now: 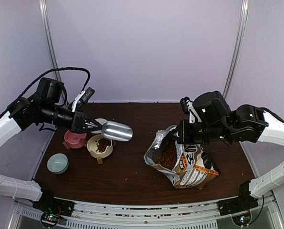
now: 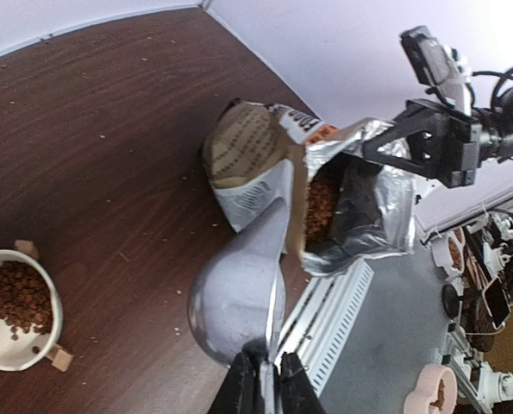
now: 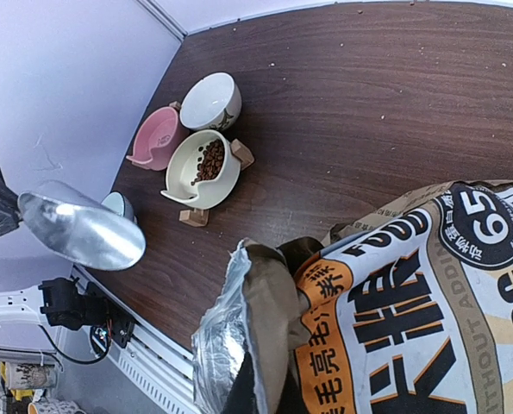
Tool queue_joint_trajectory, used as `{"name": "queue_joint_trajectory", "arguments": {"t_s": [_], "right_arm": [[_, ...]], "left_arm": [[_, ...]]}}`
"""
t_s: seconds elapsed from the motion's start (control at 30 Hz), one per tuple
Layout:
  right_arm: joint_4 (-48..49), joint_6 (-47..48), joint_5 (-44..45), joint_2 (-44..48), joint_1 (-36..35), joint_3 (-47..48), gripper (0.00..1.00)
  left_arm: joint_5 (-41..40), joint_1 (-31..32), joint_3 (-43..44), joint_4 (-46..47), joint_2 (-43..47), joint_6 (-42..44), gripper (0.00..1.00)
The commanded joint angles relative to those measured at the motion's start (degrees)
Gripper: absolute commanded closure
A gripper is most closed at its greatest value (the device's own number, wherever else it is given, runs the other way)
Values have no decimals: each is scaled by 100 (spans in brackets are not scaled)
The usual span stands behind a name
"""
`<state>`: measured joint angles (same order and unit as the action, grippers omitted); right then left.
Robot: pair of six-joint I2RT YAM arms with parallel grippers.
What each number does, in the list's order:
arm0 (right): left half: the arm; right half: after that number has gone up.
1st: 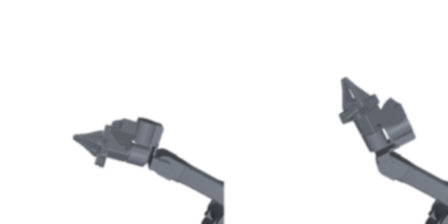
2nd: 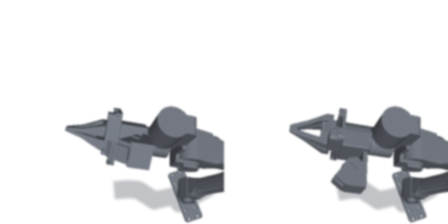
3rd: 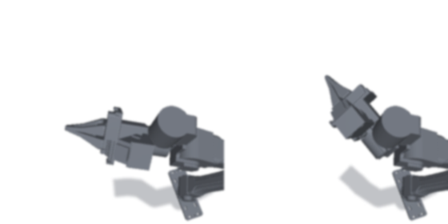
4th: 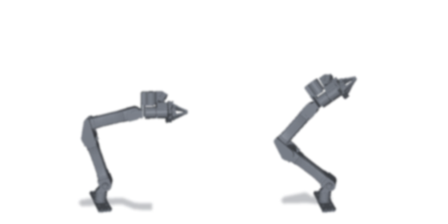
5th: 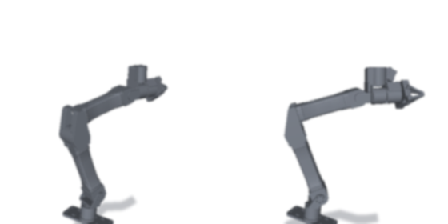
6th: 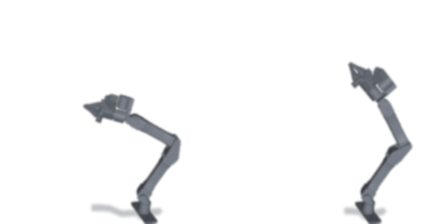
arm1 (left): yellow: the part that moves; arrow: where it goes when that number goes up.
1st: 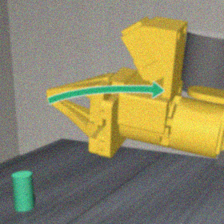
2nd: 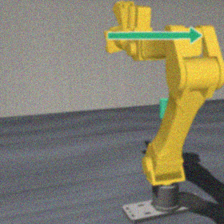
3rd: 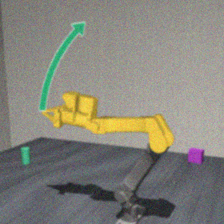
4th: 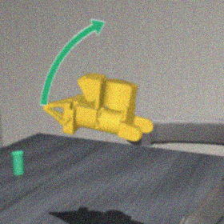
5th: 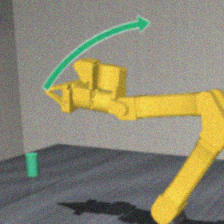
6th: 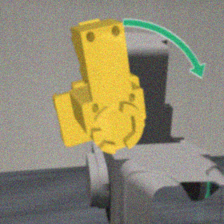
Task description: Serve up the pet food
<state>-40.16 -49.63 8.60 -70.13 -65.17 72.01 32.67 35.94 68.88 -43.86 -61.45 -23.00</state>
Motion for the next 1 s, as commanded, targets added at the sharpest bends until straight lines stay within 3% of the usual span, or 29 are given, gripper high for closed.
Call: {"name": "queue_joint_trajectory", "arguments": {"t_s": [0.0,0.2,0.53,0.8,0.97], "right_arm": [[161,46,-12,-97,-94,169,100],[232,-26,1,-297,-255,156,100],[445,-175,-25,-841,-657,268,100],[677,-83,-95,-1132,-830,422,100],[608,2,-178,-1030,-824,411,100]], "left_arm": [[154,591,-81,712,146,-603,100],[-290,1398,-504,1258,261,-1142,100],[-1854,2515,-1292,2257,-297,-2055,100],[-4320,3417,-1037,2375,-1254,-2456,100],[-5578,3926,-262,1795,-1887,-2468,100]]}}
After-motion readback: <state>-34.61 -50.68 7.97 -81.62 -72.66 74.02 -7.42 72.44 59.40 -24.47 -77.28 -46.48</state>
